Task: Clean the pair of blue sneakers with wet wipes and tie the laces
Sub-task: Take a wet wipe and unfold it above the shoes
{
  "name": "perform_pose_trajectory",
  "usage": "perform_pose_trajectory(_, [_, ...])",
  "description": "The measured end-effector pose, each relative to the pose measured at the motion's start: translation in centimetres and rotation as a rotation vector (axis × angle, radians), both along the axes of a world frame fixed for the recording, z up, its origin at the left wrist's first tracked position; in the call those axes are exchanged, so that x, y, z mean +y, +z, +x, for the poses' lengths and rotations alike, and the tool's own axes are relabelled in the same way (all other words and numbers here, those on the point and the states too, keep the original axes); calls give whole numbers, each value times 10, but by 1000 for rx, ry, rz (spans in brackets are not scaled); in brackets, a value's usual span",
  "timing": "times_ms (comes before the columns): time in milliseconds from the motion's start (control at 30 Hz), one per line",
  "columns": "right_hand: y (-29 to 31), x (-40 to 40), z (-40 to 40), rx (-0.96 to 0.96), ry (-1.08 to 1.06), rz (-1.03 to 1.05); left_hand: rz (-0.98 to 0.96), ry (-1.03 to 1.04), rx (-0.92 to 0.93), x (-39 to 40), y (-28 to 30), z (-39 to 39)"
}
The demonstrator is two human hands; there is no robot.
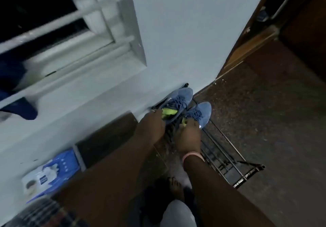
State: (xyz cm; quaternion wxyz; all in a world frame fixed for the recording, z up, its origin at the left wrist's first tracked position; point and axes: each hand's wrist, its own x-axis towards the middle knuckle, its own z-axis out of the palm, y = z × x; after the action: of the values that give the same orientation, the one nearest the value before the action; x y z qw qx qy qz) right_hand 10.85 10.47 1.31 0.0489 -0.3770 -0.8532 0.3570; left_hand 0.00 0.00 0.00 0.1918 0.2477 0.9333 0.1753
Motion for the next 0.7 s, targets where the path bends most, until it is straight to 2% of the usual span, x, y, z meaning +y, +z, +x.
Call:
perform_pose_trajectory(133, [-51,11,-14,-165,-402,-205,-71,117,-132,21,-52,-27])
perform_pose_trajectory(200, [-70,16,-18,-221,-515,-305,-52,169,-172,30,-72,-34])
perform_pose_trajectory(300, [-99,24,-27,-247,-549,-400,-27,198,-186,44,-100,-46])
perform_pose_trajectory(400, [-122,29,-34,-263,-553,-416,-12,244,-92,52,-124,-60])
perform_pose_trajectory(533, [-131,34,-31,-263,-547,-399,-87,286,0,57,-131,-69])
perform_pose_trajectory(700, [-125,36,-27,-260,-524,-355,-161,202,-116,69,-115,-78])
